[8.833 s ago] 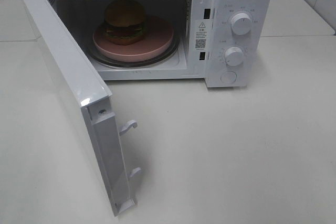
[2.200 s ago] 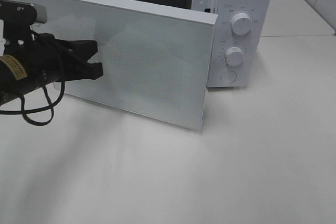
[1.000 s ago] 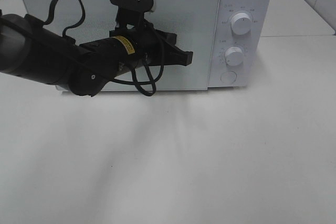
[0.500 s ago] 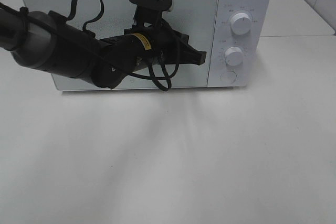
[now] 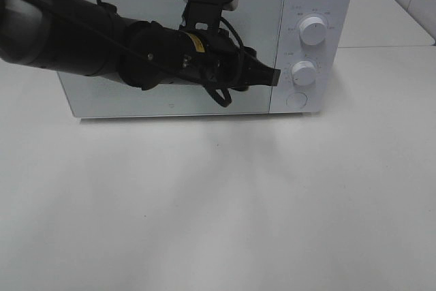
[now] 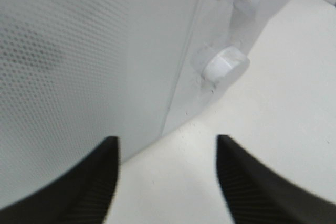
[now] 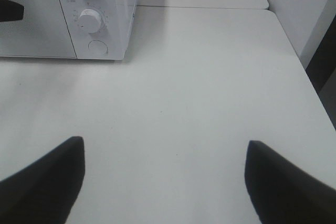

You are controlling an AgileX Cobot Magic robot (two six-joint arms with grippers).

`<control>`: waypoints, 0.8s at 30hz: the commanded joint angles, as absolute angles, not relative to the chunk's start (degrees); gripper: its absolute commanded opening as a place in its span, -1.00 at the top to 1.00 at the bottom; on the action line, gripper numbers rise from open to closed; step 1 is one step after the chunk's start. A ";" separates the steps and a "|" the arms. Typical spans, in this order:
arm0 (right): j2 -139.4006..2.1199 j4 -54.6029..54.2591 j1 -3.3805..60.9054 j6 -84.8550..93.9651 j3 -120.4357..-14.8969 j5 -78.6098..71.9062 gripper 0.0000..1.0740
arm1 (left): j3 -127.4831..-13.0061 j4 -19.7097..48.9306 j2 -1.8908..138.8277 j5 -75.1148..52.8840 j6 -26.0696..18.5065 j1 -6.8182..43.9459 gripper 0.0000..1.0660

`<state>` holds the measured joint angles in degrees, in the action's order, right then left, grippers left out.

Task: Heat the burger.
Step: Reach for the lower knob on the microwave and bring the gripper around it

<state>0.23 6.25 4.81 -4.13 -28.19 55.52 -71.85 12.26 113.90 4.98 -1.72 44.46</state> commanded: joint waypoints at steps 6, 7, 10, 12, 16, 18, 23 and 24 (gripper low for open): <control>2.23 6.36 4.47 -4.35 -28.19 55.12 -0.41 | -72.08 13.06 109.38 -18.62 0.00 44.81 -0.88; 2.23 6.36 4.47 -4.35 -28.19 55.12 -0.41 | -72.08 13.01 108.92 -22.29 0.00 44.81 -0.88; 2.23 6.36 4.47 -4.35 -28.19 55.12 -0.41 | -72.08 13.01 107.20 -31.74 0.00 44.81 -0.88; 2.23 6.36 4.47 -4.35 -28.19 55.12 -0.41 | -72.08 13.12 106.05 -38.50 0.00 44.81 -0.88; 2.23 6.36 4.47 -4.35 -28.19 55.12 -0.41 | -72.08 12.43 103.93 -51.22 -0.80 44.81 -0.88; 2.23 6.36 4.47 -4.35 -28.19 55.12 -0.41 | -72.08 12.43 103.36 -52.65 -0.69 44.81 -0.88; 2.23 6.36 4.47 -4.35 -28.19 55.12 -0.41 | -72.08 12.43 101.41 -57.87 1.49 42.11 -0.88; 2.23 6.36 4.47 -4.35 -28.19 55.12 -0.41 | -72.08 12.43 100.67 -59.53 1.38 40.05 -0.88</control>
<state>0.23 6.30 4.81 -4.13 -28.19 55.52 -71.85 12.43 101.99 -57.07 0.74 42.40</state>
